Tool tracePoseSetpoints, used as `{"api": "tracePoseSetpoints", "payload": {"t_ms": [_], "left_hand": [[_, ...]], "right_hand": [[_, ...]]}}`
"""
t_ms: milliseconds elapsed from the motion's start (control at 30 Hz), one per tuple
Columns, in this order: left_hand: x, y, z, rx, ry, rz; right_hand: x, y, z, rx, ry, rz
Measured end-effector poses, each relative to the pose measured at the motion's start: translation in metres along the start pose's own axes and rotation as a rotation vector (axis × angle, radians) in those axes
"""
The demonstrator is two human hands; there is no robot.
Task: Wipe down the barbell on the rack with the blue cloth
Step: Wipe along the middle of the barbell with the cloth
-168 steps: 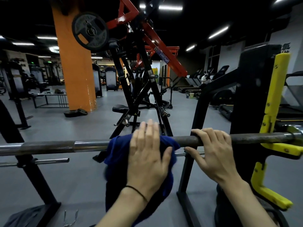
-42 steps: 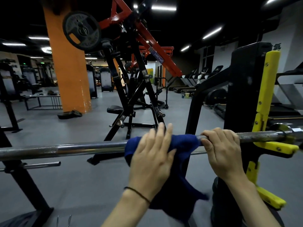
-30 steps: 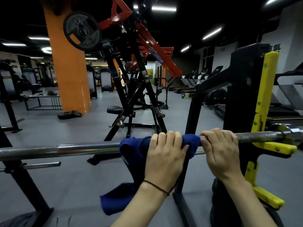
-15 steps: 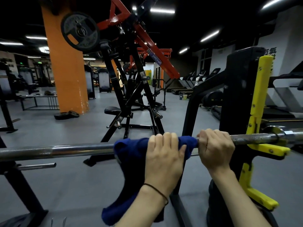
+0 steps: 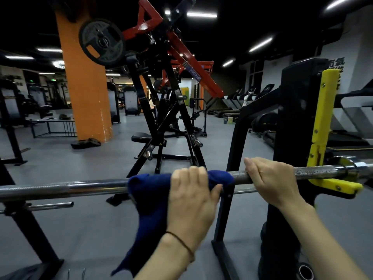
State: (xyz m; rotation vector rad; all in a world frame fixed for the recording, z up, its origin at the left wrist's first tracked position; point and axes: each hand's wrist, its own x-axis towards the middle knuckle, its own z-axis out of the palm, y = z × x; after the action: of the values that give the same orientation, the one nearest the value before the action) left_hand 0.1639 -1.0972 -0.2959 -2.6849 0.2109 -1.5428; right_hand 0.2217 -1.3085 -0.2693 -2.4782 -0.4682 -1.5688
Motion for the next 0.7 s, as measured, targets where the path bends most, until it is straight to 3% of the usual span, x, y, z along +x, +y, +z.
{"api": "tracePoseSetpoints", "payload": {"t_ms": [133, 233, 433, 567, 700], "left_hand": [[0.006, 0.012, 0.004, -0.035, 0.024, 0.079], [0.0, -0.018, -0.001, -0.082, 0.044, 0.128], [-0.024, -0.083, -0.015, -0.056, 0.09, 0.006], [-0.011, -0.041, -0.01, -0.042, 0.068, -0.102], [0.005, 0.017, 0.002, -0.112, 0.034, 0.048]], "right_hand": [[-0.007, -0.011, 0.008, -0.041, 0.17, 0.023], [-0.022, -0.01, 0.008, -0.012, 0.187, -0.015], [-0.044, -0.006, 0.01, 0.041, 0.185, -0.044], [-0.045, -0.019, 0.019, 0.068, 0.225, 0.043], [-0.047, -0.016, 0.02, 0.058, 0.225, 0.031]]}}
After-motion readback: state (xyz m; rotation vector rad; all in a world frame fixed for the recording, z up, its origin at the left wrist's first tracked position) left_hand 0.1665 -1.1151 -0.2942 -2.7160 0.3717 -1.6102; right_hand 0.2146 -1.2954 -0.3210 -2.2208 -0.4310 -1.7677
